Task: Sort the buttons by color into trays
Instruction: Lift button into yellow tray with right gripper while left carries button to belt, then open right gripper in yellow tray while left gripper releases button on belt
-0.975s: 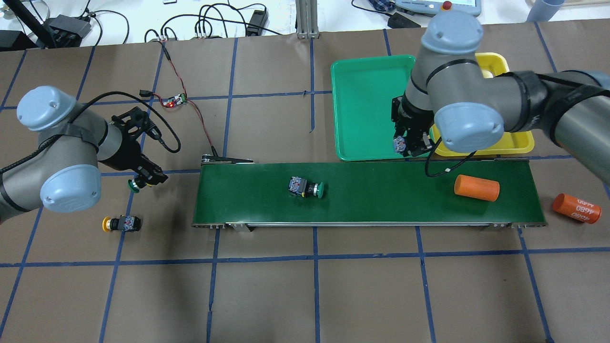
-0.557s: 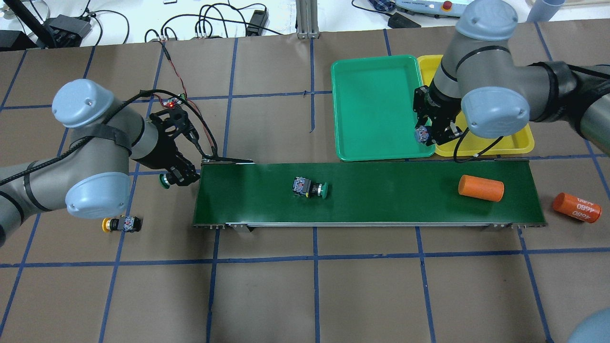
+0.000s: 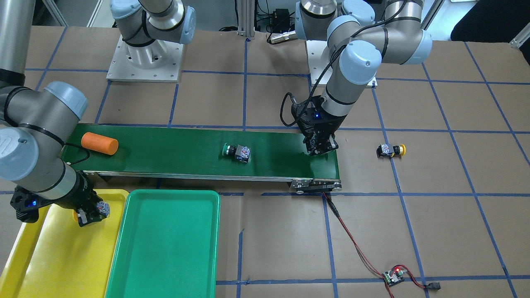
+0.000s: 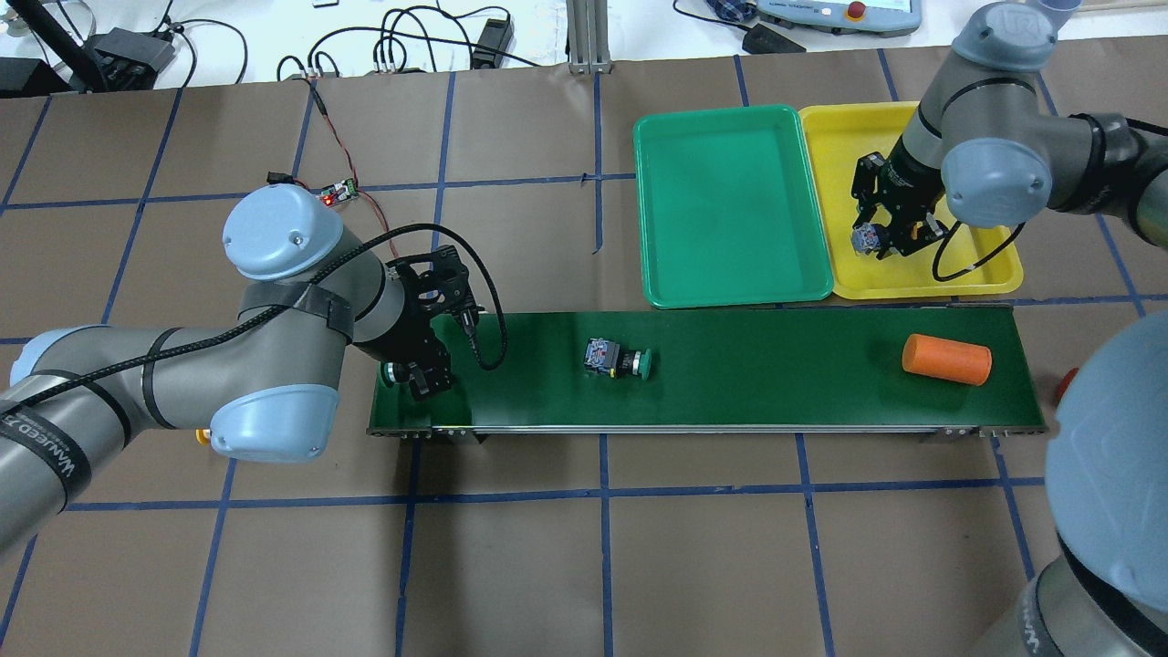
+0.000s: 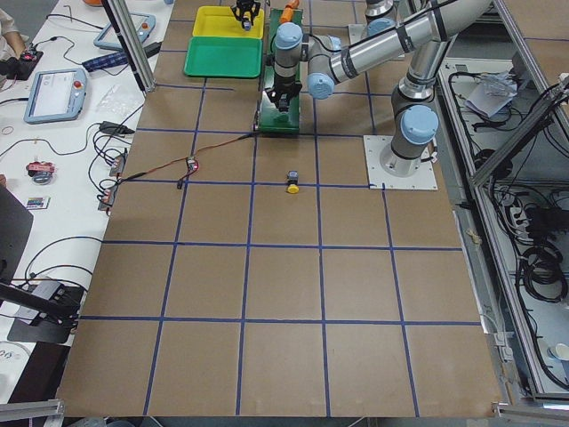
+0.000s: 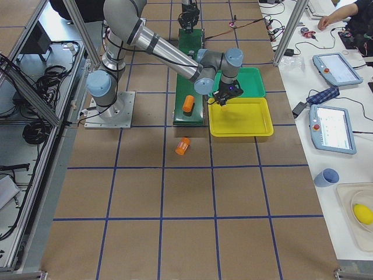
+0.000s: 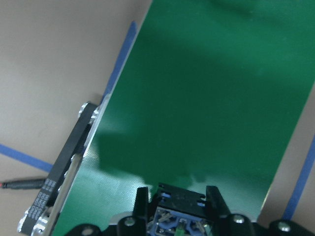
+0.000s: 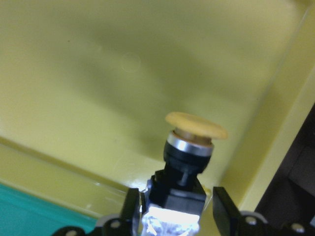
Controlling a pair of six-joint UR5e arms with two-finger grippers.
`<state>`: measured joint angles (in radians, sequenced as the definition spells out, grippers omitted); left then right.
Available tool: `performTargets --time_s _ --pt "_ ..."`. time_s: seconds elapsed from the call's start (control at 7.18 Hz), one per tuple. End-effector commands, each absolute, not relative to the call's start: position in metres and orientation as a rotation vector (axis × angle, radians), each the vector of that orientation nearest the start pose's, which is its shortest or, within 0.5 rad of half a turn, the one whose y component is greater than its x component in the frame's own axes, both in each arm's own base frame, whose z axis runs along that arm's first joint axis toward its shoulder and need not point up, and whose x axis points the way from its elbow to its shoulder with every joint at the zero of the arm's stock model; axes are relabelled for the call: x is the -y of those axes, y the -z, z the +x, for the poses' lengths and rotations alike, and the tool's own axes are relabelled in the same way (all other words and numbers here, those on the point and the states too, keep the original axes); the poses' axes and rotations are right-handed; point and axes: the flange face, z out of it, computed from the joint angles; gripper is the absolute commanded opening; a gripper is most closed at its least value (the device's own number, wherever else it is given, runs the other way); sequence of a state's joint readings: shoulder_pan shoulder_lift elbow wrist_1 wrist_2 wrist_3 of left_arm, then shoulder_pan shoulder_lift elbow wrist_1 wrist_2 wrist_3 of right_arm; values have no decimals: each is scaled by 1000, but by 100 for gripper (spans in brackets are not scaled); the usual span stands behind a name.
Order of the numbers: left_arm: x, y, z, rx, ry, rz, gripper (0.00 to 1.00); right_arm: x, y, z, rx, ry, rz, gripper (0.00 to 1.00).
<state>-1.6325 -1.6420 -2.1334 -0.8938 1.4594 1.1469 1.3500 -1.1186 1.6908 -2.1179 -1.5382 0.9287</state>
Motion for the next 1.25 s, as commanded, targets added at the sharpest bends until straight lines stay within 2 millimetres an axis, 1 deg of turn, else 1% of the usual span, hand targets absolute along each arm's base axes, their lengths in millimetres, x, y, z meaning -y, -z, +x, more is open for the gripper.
performTargets --time_s 0.0,0.14,0.28,0.42,0.56,0.7,0.84,0.97,1.11 --pt "439 -258 -176 -2633 146 1823 100 625 -231 -3 -2623 -50 1699 100" --pt "437 -268 -176 -2621 174 1822 100 623 -241 2 -2618 -39 1687 100" --pt "442 -277 -172 -2603 197 1827 100 615 -264 17 -2618 -5 1666 100" --pt "446 -287 -164 -2562 216 1849 100 595 -271 57 -2633 -27 1650 100" --pt "453 -292 -124 -2552 157 1796 100 570 -276 99 -2587 -24 1716 100" --pt "463 -293 -69 -2657 157 1638 100 554 -286 122 -2566 -14 1742 100" --pt "467 -291 -26 -2730 150 1522 100 545 -296 140 -2542 -7 1771 100" --pt "465 -288 5 -2766 118 1492 100 535 -298 165 -2496 -8 1832 100" --pt "462 -283 23 -2711 97 1608 100 524 -294 192 -2486 -23 1857 100"
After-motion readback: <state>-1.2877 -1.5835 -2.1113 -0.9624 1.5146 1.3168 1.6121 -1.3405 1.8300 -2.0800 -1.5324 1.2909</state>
